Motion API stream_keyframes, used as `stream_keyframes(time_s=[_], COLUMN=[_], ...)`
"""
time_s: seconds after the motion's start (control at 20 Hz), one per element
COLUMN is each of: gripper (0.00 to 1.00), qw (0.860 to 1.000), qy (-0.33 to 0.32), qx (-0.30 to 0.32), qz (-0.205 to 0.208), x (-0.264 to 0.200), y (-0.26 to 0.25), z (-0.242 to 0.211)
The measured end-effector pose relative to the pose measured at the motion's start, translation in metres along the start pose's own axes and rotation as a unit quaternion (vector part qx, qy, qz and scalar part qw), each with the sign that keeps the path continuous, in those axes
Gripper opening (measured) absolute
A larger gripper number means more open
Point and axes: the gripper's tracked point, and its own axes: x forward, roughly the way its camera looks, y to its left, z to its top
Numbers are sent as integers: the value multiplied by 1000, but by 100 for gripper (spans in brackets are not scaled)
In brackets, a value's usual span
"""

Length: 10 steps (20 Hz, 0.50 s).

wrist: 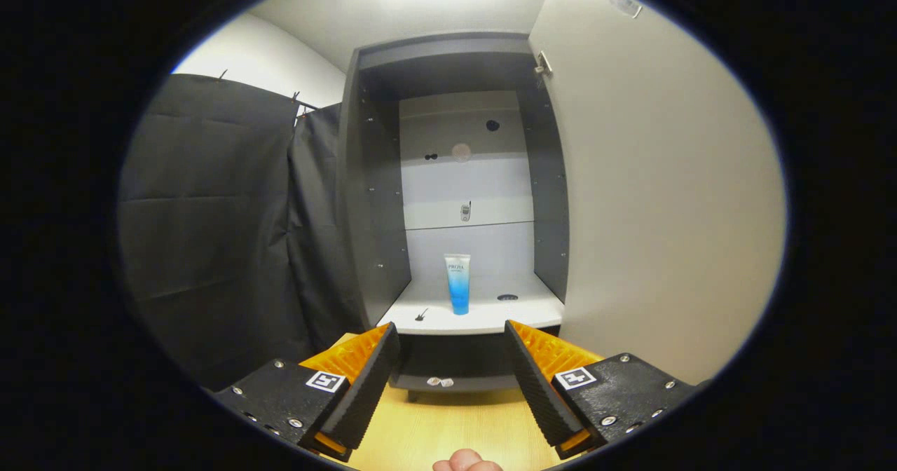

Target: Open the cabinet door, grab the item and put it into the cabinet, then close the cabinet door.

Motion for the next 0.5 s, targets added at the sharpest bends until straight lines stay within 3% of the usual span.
stream_keyframes(time_s=[0.35,0.5], gripper=[93,93], qw=[998,998], qy=[11,24], qx=[-15,-58], qz=[53,24], x=[-124,-159], y=[9,-26], z=[-5,-10])
